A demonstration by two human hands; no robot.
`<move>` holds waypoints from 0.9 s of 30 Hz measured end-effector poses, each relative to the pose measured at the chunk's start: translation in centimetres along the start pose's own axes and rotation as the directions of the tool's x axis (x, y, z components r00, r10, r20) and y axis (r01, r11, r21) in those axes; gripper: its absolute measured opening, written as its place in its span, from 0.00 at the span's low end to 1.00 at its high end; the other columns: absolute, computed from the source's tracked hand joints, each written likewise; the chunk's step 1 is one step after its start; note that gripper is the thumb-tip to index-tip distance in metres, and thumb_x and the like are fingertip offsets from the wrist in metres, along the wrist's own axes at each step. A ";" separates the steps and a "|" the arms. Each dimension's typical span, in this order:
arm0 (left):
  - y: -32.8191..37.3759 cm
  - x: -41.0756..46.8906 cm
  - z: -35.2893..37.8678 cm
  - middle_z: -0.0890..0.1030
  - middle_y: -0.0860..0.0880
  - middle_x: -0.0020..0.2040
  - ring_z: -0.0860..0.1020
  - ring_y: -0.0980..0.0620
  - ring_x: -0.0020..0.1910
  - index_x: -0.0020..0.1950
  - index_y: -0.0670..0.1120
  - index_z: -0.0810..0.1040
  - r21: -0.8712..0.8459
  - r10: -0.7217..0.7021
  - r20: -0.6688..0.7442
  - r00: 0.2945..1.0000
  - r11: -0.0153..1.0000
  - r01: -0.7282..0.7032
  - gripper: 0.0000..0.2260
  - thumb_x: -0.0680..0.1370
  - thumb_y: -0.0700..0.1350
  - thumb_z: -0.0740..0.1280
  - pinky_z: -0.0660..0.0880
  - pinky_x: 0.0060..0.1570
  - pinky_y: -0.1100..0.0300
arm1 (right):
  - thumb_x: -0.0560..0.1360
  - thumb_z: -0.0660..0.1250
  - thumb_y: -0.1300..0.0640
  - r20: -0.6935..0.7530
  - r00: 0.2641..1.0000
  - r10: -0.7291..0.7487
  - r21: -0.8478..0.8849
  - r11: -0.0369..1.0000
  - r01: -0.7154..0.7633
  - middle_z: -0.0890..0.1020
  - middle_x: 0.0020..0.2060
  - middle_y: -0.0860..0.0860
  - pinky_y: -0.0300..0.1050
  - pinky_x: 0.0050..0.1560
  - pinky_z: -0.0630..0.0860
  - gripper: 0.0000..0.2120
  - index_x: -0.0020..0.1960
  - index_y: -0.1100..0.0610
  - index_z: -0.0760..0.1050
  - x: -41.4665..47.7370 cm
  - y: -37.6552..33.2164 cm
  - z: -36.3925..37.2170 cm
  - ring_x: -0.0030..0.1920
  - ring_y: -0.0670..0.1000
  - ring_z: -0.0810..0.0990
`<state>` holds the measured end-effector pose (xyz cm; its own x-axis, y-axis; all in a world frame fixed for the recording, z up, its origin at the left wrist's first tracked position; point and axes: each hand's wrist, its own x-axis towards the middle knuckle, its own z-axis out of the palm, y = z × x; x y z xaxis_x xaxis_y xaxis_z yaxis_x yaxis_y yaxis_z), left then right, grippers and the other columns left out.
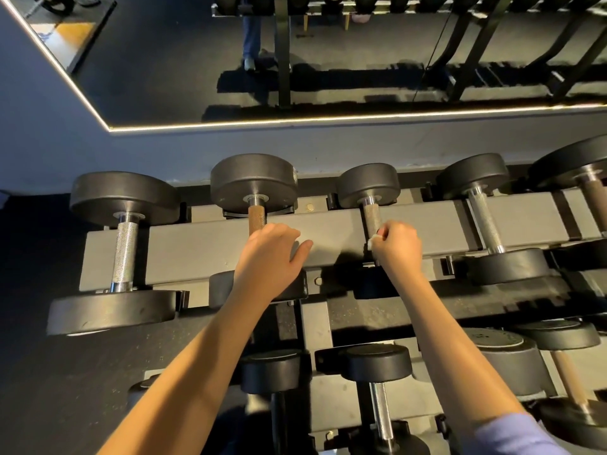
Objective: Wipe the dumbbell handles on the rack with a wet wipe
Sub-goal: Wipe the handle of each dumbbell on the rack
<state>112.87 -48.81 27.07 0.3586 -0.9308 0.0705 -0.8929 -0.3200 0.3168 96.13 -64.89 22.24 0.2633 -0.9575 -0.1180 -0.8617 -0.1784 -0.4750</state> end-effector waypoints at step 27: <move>2.8 -3.5 1.5 0.80 0.51 0.47 0.76 0.50 0.47 0.51 0.49 0.79 0.290 0.259 0.192 0.947 0.907 -0.307 0.20 0.81 0.57 0.50 0.73 0.50 0.54 | 0.76 0.66 0.60 -0.242 0.968 0.075 0.519 0.852 0.064 0.76 0.37 0.50 0.42 0.37 0.71 0.03 0.43 0.56 0.74 -15.3 8.3 -1.2 0.37 0.48 0.74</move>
<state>108.75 -46.70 26.32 0.0563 -0.9979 -0.0325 -0.9984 -0.0560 -0.0087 84.43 -52.03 21.09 0.0856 -0.9945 0.0610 -0.4921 -0.0954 -0.8653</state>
